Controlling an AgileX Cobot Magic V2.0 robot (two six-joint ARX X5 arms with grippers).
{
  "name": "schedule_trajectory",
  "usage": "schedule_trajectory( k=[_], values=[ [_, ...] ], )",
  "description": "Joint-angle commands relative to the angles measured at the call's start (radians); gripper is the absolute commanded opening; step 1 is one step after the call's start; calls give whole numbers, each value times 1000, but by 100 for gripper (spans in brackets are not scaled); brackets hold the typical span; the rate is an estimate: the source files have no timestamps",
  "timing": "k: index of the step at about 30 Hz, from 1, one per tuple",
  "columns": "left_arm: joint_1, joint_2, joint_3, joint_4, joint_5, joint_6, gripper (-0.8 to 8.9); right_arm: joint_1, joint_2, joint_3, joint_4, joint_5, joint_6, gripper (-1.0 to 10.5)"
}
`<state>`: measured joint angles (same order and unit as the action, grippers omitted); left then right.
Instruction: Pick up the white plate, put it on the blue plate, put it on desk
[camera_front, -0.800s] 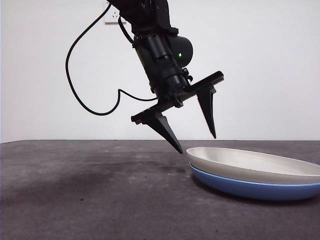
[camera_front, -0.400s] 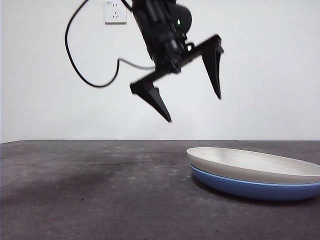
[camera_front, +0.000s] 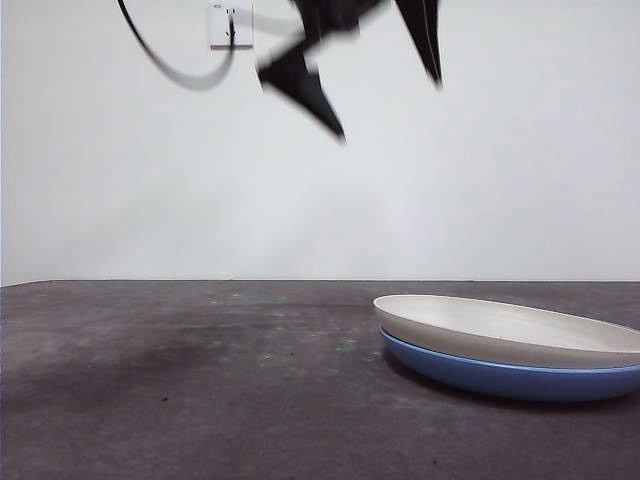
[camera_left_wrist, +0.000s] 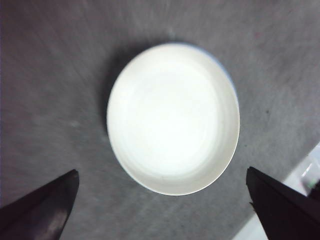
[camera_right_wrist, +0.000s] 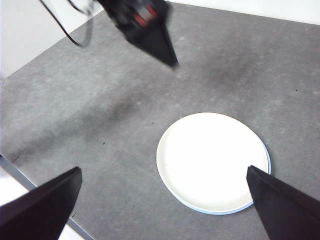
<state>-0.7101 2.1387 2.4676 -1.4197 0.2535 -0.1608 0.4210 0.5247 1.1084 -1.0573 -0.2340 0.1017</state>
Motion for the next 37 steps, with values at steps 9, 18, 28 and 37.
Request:
schedule_trajectory(
  k=[9,18,28,37],
  values=[
    [-59,-358,-106,-43,-200,53,626,7,2,19,27,8,4,545],
    [-64,-738,-582,140,-240,36,626,7,2,19,34,29,4,545],
    [-64,-1202,-1175,449,-240,14,626,7,9,19,32,81,70,545],
    [-64,-1436,-1376,530,-239,18,626,6,29,19,31,86,144,545]
  ],
)
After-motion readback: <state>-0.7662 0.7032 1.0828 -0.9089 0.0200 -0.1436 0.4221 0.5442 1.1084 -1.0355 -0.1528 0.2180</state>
